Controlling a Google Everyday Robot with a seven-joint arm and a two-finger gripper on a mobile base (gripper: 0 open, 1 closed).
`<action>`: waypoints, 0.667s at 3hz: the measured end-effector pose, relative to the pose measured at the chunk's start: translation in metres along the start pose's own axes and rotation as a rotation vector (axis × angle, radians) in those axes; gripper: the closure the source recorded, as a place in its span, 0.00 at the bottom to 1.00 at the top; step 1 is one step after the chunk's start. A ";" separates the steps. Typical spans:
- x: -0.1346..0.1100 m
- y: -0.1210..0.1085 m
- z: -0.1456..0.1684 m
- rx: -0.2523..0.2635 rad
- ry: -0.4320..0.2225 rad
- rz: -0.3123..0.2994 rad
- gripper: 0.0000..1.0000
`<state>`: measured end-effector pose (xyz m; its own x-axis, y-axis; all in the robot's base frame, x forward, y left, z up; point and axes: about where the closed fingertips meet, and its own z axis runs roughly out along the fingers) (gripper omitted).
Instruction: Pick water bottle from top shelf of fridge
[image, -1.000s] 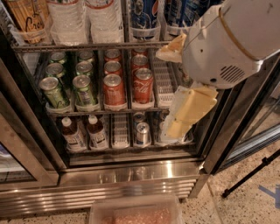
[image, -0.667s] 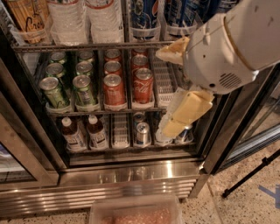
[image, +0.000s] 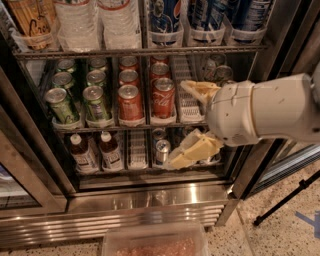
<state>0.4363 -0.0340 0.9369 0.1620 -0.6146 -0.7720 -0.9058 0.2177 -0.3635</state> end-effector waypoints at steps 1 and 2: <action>-0.008 -0.002 0.021 0.120 -0.091 0.054 0.00; -0.024 -0.019 0.021 0.201 -0.133 0.088 0.00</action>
Offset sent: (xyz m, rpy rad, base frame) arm 0.0064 0.0181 -0.0046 0.1072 -0.0442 -0.0740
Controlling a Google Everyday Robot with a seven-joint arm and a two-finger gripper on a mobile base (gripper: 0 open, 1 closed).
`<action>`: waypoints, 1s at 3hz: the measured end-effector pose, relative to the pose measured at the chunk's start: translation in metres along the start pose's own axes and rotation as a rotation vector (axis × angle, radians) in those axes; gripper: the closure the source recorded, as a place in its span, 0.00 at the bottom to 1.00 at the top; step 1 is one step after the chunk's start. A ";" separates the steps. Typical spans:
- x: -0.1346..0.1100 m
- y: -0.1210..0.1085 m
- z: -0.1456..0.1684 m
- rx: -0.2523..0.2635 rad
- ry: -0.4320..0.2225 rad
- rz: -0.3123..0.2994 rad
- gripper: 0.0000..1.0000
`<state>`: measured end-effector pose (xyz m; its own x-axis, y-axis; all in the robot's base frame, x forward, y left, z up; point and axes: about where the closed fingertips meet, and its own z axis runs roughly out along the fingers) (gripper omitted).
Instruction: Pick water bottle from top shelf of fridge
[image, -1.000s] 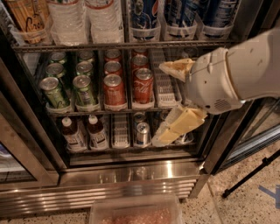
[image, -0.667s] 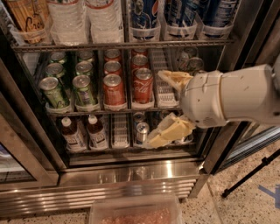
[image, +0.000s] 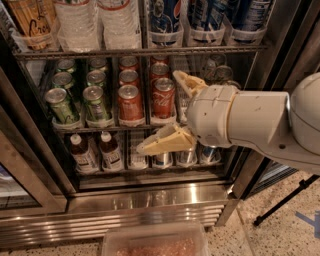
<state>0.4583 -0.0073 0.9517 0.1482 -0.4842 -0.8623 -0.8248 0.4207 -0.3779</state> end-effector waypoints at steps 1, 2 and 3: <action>0.000 0.000 0.000 0.001 0.001 0.001 0.00; -0.006 -0.002 0.004 0.041 -0.047 0.038 0.00; -0.012 -0.006 0.008 0.088 -0.103 0.083 0.00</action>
Offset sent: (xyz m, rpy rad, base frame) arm 0.0138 0.0097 0.0116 0.2450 -0.0300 -0.1151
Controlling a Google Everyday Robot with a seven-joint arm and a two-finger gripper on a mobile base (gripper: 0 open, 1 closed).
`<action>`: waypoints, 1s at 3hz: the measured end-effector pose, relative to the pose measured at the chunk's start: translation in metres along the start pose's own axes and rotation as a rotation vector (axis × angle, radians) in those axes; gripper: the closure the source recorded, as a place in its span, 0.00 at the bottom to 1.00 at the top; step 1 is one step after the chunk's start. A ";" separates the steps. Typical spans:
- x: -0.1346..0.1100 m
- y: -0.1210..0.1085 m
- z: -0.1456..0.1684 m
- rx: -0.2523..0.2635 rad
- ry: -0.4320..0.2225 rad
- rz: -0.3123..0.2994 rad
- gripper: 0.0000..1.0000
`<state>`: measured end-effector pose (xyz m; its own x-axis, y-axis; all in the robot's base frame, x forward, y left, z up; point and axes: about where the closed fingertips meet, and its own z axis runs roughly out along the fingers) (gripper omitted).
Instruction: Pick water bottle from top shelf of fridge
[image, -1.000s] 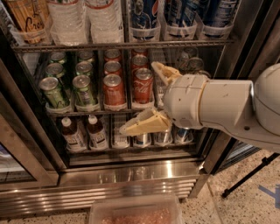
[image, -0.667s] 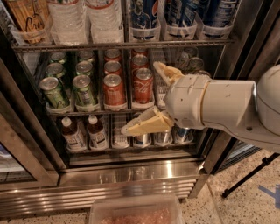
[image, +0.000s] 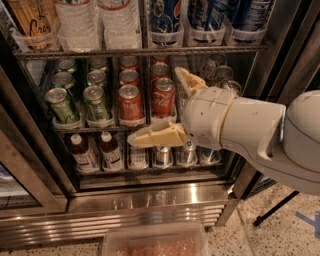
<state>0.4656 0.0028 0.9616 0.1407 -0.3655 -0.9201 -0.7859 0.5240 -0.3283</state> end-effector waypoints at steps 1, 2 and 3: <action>0.010 -0.030 -0.004 0.138 -0.064 0.080 0.00; 0.015 -0.083 -0.033 0.345 -0.126 0.165 0.00; 0.012 -0.088 -0.046 0.400 -0.145 0.189 0.00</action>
Offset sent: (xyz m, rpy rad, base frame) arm 0.0228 0.0189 0.1023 0.5640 -0.2081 -0.3187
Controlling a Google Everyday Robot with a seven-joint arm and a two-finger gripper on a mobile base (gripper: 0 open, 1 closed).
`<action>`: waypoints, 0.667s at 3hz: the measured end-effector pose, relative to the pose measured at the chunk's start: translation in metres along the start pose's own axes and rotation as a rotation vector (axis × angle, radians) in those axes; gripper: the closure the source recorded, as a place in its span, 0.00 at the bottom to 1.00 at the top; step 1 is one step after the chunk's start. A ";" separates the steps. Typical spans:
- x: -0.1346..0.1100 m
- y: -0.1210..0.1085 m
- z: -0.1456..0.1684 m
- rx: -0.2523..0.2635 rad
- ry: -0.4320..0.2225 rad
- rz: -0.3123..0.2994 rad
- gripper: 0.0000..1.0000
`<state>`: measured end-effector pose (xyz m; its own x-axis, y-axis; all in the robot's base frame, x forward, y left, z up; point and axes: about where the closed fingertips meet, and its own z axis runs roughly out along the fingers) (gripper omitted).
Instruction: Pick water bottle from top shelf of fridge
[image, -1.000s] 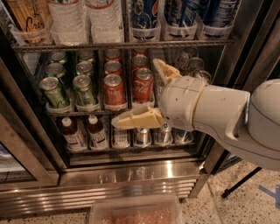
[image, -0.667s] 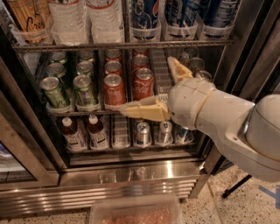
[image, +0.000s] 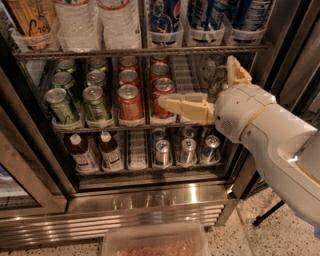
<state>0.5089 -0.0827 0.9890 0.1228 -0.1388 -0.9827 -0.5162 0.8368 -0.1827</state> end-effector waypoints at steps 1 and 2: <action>0.000 0.000 0.000 0.000 0.000 0.000 0.00; 0.002 0.003 0.002 0.009 0.010 -0.004 0.00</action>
Offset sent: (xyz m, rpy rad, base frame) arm 0.0010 0.0065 -0.0125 -0.0112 0.0130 -0.0338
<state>0.5092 -0.0794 0.9862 0.1165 -0.1470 -0.9822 -0.5078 0.8411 -0.1862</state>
